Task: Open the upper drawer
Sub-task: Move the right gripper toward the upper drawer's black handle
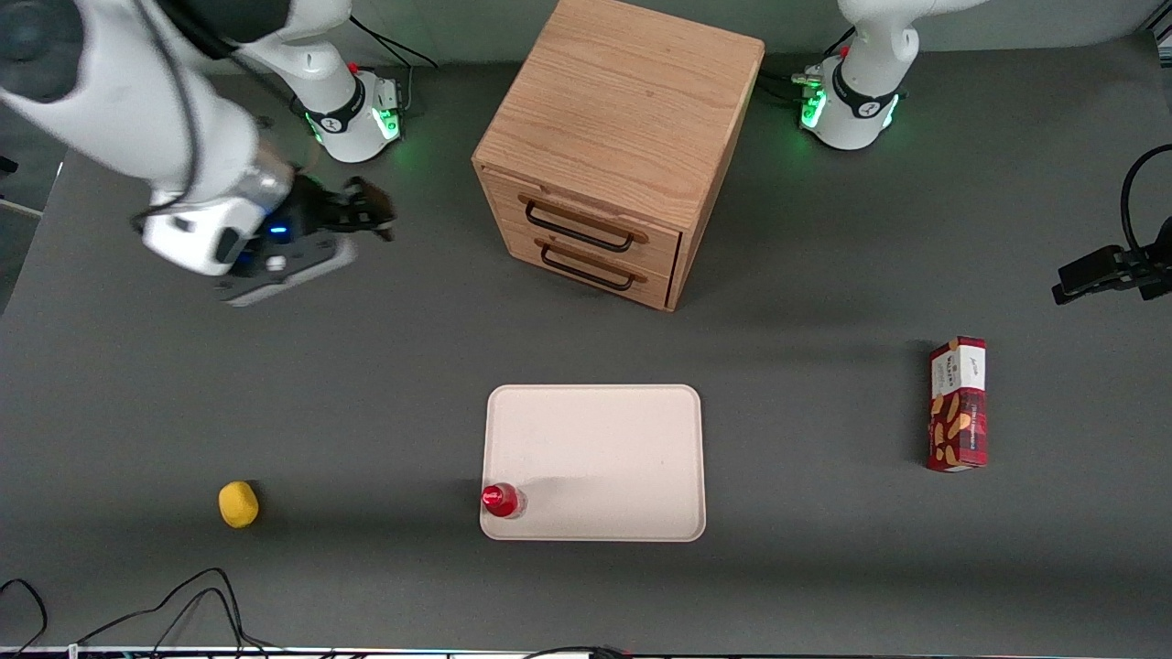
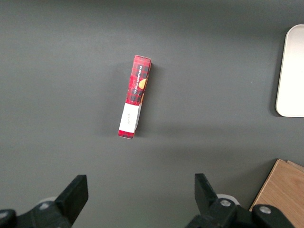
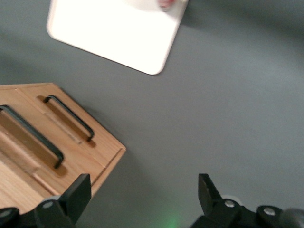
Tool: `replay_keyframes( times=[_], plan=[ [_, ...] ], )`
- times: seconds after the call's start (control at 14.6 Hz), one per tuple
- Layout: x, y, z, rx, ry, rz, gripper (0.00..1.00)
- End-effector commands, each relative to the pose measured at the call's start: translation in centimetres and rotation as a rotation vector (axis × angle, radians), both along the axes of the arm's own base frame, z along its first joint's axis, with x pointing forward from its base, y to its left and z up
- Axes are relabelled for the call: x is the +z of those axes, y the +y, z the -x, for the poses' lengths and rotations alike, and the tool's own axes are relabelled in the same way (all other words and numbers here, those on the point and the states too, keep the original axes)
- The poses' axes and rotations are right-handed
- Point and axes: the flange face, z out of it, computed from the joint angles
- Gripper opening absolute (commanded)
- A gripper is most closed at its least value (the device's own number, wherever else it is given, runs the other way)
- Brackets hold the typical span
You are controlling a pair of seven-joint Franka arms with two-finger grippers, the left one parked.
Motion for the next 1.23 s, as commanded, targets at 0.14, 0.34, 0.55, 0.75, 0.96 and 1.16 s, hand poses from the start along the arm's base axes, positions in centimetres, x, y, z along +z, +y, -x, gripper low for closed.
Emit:
replay_keyframes(
  times=[0.14, 0.34, 0.55, 0.75, 0.96, 1.16],
  plan=[
    [-1.2, 10.2, 0.8, 0.229, -0.005, -0.073, 1.00],
    [-2.6, 13.7, 2.5, 0.490, 0.011, -0.128, 1.00],
    [-3.9, 17.3, 4.4, 0.568, 0.020, -0.148, 1.00],
    [-4.8, 17.7, 4.5, 0.581, 0.032, -0.148, 1.00],
    [-6.5, 18.0, 4.4, 0.666, 0.043, -0.157, 1.00],
    [-8.6, 18.4, 4.5, 0.680, 0.019, -0.159, 1.00]
  ],
)
